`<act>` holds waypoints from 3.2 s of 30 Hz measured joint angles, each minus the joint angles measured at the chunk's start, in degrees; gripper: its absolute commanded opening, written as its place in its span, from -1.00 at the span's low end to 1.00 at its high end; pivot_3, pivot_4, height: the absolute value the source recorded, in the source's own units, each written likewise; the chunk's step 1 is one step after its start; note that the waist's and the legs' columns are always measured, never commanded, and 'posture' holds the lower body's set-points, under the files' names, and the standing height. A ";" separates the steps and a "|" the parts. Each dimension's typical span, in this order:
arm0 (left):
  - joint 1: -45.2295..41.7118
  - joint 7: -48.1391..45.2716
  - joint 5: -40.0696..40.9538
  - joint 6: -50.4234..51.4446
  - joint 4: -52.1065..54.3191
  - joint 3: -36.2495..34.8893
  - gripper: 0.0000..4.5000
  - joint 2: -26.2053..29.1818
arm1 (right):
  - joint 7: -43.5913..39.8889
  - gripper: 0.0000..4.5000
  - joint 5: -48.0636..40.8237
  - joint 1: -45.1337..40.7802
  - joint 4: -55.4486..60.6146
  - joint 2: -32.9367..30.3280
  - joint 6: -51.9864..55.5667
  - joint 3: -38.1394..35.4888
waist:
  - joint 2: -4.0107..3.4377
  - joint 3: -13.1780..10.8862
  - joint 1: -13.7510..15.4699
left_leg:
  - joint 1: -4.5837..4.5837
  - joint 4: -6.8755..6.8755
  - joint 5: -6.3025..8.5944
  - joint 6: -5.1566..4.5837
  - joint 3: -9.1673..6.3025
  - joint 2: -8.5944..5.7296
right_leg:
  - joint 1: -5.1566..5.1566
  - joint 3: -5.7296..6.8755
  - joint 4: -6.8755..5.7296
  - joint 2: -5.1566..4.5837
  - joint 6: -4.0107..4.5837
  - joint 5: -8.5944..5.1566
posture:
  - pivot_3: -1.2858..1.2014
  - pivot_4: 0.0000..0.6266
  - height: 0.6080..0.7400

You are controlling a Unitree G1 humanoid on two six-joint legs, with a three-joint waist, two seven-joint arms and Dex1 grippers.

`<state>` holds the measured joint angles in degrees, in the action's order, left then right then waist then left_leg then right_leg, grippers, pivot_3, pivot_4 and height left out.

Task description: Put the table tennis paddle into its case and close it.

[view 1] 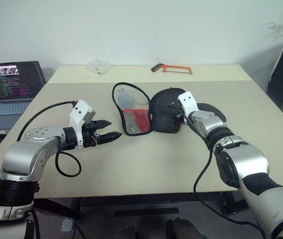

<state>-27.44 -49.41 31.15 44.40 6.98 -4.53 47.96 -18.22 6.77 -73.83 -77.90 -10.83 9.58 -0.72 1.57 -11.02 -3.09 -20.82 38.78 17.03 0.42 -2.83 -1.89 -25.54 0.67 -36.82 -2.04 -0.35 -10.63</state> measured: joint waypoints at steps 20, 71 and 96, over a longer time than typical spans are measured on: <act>-3.07 -2.70 -2.93 -1.40 -3.27 2.43 0.64 -2.31 | -12.19 0.67 -5.98 16.39 43.76 -4.17 28.21 2.33 | 0.00 0.00 0.51 | -0.08 0.00 0.01 -0.01 -0.06 0.01 | -0.09 0.05 -0.04 0.00 -0.01 0.00 | 0.03 -0.52 1.00; -6.66 -12.44 -0.54 -1.00 -2.92 4.21 0.64 -1.46 | -3.97 -0.51 -11.57 28.00 51.91 -18.13 44.50 -4.81 | 0.06 -0.02 1.28 | 0.00 0.13 0.00 -0.01 0.17 0.17 | 0.02 -0.10 0.02 0.50 -0.10 -0.01 | 0.03 -0.52 1.00; -4.14 -10.03 -1.94 -0.68 -1.32 4.07 0.64 -3.16 | 22.30 -0.51 -19.13 4.85 35.09 12.01 34.81 -19.47 | 0.01 -0.05 1.22 | -0.65 0.02 0.00 0.02 0.20 0.47 | -0.68 -0.05 0.09 0.44 0.35 0.26 | 0.03 -0.52 1.00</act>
<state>-31.58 -59.44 29.21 43.73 5.66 -0.45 44.79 4.07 -12.36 -68.98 -42.80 1.18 44.38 -20.20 1.58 -11.07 -1.87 -21.47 38.81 17.03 0.44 -2.63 -1.41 -26.22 0.62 -36.74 -1.60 0.00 -10.37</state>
